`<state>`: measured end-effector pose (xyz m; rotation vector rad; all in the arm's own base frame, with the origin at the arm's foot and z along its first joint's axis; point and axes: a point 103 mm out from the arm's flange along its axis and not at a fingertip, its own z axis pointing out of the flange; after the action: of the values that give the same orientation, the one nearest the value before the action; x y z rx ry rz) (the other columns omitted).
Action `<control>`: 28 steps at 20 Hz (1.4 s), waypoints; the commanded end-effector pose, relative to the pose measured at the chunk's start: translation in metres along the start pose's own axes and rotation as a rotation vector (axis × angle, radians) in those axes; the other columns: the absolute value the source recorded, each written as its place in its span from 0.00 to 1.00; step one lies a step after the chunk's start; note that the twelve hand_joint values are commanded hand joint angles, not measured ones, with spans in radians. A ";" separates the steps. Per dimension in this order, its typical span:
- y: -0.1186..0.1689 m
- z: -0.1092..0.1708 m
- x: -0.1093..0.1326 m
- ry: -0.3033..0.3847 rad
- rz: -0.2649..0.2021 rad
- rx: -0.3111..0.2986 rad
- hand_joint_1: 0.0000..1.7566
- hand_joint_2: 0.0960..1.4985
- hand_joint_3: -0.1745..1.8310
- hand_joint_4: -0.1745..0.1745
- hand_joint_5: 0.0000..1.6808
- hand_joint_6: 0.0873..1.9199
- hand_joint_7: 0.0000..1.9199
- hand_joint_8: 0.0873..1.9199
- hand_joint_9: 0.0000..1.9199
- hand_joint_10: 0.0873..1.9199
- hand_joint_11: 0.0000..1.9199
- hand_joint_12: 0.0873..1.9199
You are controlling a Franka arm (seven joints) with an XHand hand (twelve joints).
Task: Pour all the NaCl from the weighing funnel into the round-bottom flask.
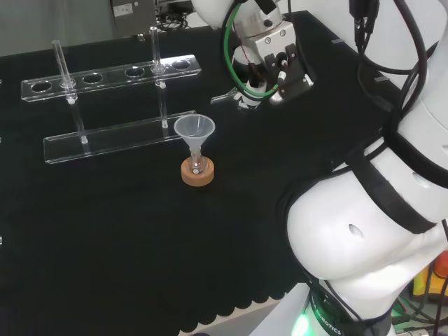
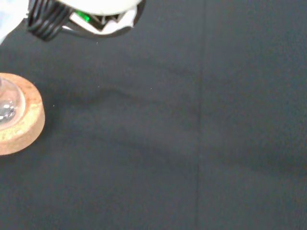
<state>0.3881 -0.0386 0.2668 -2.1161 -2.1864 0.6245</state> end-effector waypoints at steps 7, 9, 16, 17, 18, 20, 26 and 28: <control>0.002 0.002 0.017 -0.126 -0.028 0.071 0.60 0.45 0.45 1.00 0.62 0.55 0.22 0.33 0.40 0.24 0.25 0.66; 0.005 0.003 0.019 -0.136 -0.032 0.081 0.60 0.45 0.45 1.00 0.62 0.55 0.22 0.33 0.40 0.24 0.25 0.66; 0.015 0.000 0.028 -0.195 -0.052 0.105 0.60 0.45 0.45 1.00 0.62 0.55 0.22 0.33 0.40 0.24 0.25 0.66; 0.016 -0.001 0.029 -0.204 -0.055 0.106 0.60 0.45 0.45 1.00 0.62 0.55 0.22 0.33 0.40 0.24 0.25 0.66; 0.017 -0.001 0.030 -0.210 -0.057 0.109 0.60 0.45 0.45 1.00 0.62 0.55 0.22 0.33 0.39 0.24 0.25 0.66; 0.018 -0.001 0.033 -0.227 -0.059 0.111 0.60 0.45 0.45 1.00 0.62 0.55 0.22 0.33 0.39 0.24 0.25 0.66; 0.022 -0.002 0.037 -0.251 -0.062 0.125 0.60 0.45 0.45 1.00 0.62 0.55 0.22 0.33 0.39 0.24 0.25 0.66; 0.022 -0.003 0.037 -0.257 -0.062 0.127 0.60 0.45 0.45 1.00 0.62 0.55 0.23 0.34 0.40 0.24 0.25 0.66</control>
<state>0.4066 -0.0037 0.2532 -1.9980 -2.2521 1.0317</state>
